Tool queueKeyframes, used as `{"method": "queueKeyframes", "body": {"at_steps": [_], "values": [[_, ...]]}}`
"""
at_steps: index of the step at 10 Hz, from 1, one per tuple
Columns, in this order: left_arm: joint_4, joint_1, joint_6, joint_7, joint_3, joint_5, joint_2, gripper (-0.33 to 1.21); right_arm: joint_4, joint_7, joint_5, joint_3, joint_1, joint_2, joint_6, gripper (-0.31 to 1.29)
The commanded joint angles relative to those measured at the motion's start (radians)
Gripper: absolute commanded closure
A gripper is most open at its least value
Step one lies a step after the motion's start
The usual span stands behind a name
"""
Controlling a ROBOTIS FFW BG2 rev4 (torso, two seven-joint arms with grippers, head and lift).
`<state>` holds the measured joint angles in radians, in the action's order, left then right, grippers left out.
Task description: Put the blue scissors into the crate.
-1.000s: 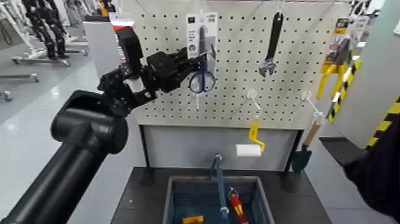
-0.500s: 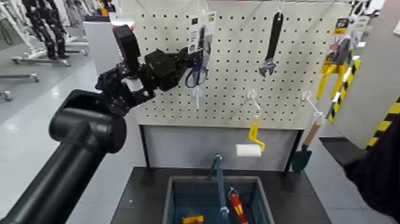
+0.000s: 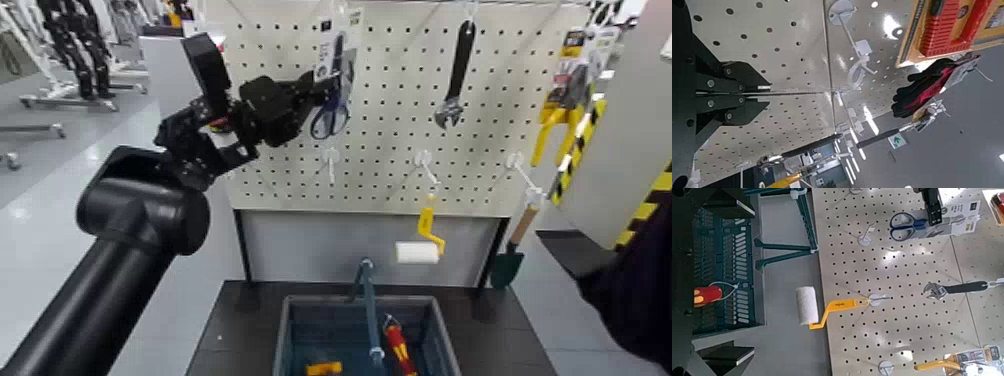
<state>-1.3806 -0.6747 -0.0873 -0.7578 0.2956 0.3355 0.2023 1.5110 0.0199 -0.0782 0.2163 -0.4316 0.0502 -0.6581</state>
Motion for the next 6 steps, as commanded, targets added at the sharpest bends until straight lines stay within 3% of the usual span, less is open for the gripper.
{"method": "queueKeyframes", "body": {"at_steps": [1,3,6], "values": [[-0.158,0.049,0.040,0.000,-0.056,-0.009,0.006,1.18,0.000,0.000,0.000,-0.002,-0.001,-0.001,0.000,0.09],[-0.276,0.113,0.086,0.006,-0.090,-0.007,0.006,1.18,0.000,0.000,0.000,-0.005,-0.002,-0.001,0.000,0.09],[-0.282,0.129,0.101,0.006,-0.069,0.017,0.006,1.18,-0.003,0.000,0.000,-0.003,0.001,0.002,0.000,0.09]]}}
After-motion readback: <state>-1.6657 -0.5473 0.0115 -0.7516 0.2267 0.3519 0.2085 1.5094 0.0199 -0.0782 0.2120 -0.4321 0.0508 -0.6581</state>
